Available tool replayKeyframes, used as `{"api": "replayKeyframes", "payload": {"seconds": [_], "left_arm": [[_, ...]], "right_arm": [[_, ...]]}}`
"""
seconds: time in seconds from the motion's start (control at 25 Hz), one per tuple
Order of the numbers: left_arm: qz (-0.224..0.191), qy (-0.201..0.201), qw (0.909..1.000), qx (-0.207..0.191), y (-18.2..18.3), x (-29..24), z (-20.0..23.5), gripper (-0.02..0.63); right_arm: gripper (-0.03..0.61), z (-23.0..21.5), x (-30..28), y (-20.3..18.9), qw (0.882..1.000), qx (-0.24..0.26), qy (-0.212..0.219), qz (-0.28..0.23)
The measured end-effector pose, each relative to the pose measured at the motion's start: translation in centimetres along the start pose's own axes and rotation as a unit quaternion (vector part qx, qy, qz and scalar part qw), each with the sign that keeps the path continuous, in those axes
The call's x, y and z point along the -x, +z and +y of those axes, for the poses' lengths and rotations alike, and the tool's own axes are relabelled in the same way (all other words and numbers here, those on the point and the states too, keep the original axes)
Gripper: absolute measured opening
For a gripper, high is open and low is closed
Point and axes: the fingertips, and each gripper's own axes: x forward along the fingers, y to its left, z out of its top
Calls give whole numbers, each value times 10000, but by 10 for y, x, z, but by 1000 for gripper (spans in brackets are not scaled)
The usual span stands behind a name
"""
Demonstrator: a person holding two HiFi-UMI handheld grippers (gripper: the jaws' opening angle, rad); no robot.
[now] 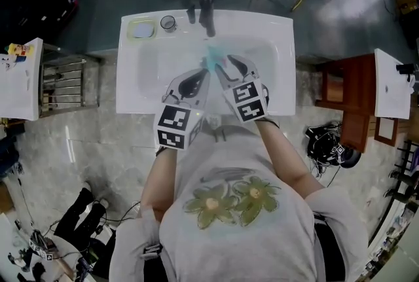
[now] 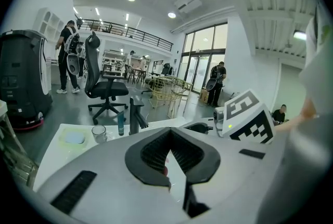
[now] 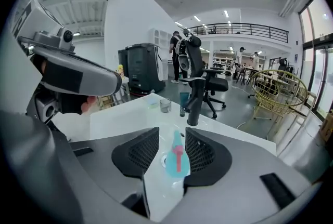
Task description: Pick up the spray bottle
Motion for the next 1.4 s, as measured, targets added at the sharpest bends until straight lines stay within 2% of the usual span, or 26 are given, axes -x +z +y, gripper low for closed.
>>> {"api": "replayKeyframes", "payload": {"seconds": [0.64,1.4], "left_arm": [[478,162,9986,-178,-27,-9,16,9],[491,133,9987,-2,-17,-13,30,9]], "right_arm": [[132,-6,-43,-32,9980,-202,241,547],[130,-12,-68,-49,9951,23,267,951]]}}
